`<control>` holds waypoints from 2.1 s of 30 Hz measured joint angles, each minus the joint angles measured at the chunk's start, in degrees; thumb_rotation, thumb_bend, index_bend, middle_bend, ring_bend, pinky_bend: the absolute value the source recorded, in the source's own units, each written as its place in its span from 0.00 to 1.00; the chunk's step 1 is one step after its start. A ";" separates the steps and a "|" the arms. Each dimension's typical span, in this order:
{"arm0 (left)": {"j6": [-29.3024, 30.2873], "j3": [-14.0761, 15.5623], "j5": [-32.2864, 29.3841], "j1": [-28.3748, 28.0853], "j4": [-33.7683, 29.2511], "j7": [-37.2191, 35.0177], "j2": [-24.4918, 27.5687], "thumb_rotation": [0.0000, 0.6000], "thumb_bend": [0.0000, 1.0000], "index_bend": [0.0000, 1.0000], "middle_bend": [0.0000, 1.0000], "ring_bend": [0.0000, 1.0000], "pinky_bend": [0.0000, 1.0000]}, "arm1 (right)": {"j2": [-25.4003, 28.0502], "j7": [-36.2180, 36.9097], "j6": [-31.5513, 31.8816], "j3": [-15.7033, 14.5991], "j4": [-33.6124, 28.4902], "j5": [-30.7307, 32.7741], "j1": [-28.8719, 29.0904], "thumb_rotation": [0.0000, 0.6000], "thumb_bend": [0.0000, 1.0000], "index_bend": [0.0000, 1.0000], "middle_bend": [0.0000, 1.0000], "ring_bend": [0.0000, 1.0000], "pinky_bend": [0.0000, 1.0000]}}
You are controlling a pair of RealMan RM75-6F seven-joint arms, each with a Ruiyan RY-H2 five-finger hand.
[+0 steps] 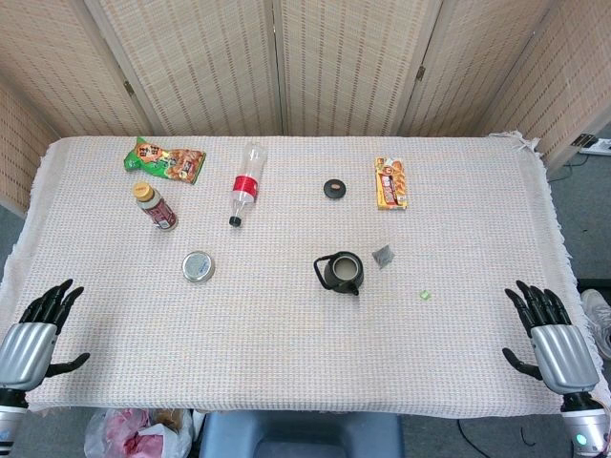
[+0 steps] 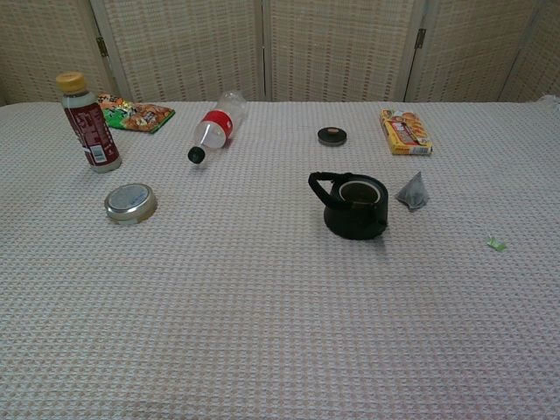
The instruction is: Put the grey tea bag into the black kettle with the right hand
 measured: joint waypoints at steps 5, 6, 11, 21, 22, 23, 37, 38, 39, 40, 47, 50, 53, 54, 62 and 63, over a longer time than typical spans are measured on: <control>-0.24 -0.16 -0.56 -0.03 0.02 0.11 -0.04 1.00 0.19 0.00 0.00 0.00 0.16 | -0.06 -0.33 -1.17 0.19 0.12 0.37 0.48 1.00 0.15 0.04 0.00 0.00 0.00; -0.12 -0.15 -0.53 0.01 -0.03 0.25 -0.04 1.00 0.19 0.00 0.00 0.00 0.16 | -0.06 -0.33 -1.33 0.20 0.11 0.38 0.56 1.00 0.15 0.04 0.00 0.00 0.00; 0.84 0.13 0.97 0.21 -0.39 -0.46 0.20 1.00 0.19 0.00 0.00 0.00 0.16 | -0.22 -0.57 -2.59 0.05 0.10 -0.09 1.27 1.00 0.15 0.04 0.00 0.00 0.00; 0.64 0.25 1.73 -0.22 -0.15 -2.91 0.98 1.00 0.19 0.00 0.00 0.00 0.16 | -0.39 -1.25 -15.64 1.66 0.86 1.11 9.37 1.00 0.17 0.16 0.00 0.00 0.00; 0.75 0.22 1.68 -0.17 -0.14 -3.01 1.01 1.00 0.19 0.00 0.00 0.00 0.16 | -0.53 -1.27 -17.96 2.11 1.33 1.69 10.86 1.00 0.18 0.18 0.00 0.00 0.00; 0.89 0.19 1.61 -0.10 -0.12 -3.08 1.04 1.00 0.19 0.00 0.00 0.00 0.16 | -0.71 -1.28 -19.61 2.48 1.81 2.07 12.10 1.00 0.19 0.20 0.00 0.00 0.00; 0.35 -0.35 -1.11 0.38 -0.04 -1.48 0.62 1.00 0.19 0.00 0.00 0.00 0.16 | -11.45 -0.49 -23.04 3.95 20.44 -2.34 21.64 1.00 0.21 0.37 0.00 0.00 0.00; 0.23 -0.38 -1.22 0.33 -0.05 -1.40 0.60 1.00 0.19 0.00 0.00 0.00 0.16 | -12.20 -0.25 -23.10 3.81 21.60 -2.68 22.06 1.00 0.21 0.37 0.00 0.00 0.00; 0.04 -0.44 -1.37 0.25 -0.05 -1.30 0.56 1.00 0.19 0.00 0.00 0.00 0.16 | -12.91 -0.05 -23.14 3.64 22.68 -3.01 22.45 1.00 0.21 0.37 0.00 0.00 0.00; -0.10 -0.48 -1.49 0.19 -0.05 -1.24 0.54 1.00 0.19 0.00 0.00 0.00 0.16 | -13.78 0.15 -23.18 3.37 24.00 -3.45 22.90 1.00 0.21 0.37 0.00 0.00 0.00; -0.74 -0.66 -1.84 -0.15 0.02 -1.06 0.45 1.00 0.19 0.00 0.00 0.00 0.16 | -17.88 1.84 -20.15 1.88 30.56 -5.65 23.60 1.00 0.22 0.38 0.00 0.00 0.00; -1.21 -0.68 -1.99 -0.37 -0.03 -0.89 0.40 1.00 0.19 0.00 0.00 0.00 0.16 | -19.28 3.27 -20.12 1.06 33.32 -6.13 23.94 1.00 0.22 0.39 0.00 0.00 0.00; -1.41 -0.74 -2.15 -0.50 -0.05 -0.60 0.31 1.00 0.19 0.00 0.00 0.00 0.16 | -20.23 3.92 -20.79 0.30 35.24 -6.39 24.51 1.00 0.22 0.40 0.00 0.00 0.00; -1.52 -0.78 -2.30 -0.55 -0.06 -0.47 0.26 1.00 0.19 0.00 0.00 0.00 0.16 | -20.46 4.11 -21.04 0.12 35.67 -6.40 24.68 1.00 0.22 0.41 0.00 0.00 0.00; -2.39 -0.88 -2.92 -0.91 -0.03 -0.10 0.10 1.00 0.19 0.00 0.00 0.00 0.16 | -22.48 5.61 -22.30 -0.95 39.02 -6.21 25.62 1.00 0.22 0.43 0.00 0.00 0.00; -2.47 -0.90 -2.99 -0.96 -0.02 -0.10 0.09 1.00 0.19 0.00 0.00 0.00 0.16 | -22.75 5.72 -22.41 -1.01 39.43 -6.16 25.72 1.00 0.22 0.43 0.00 0.00 0.00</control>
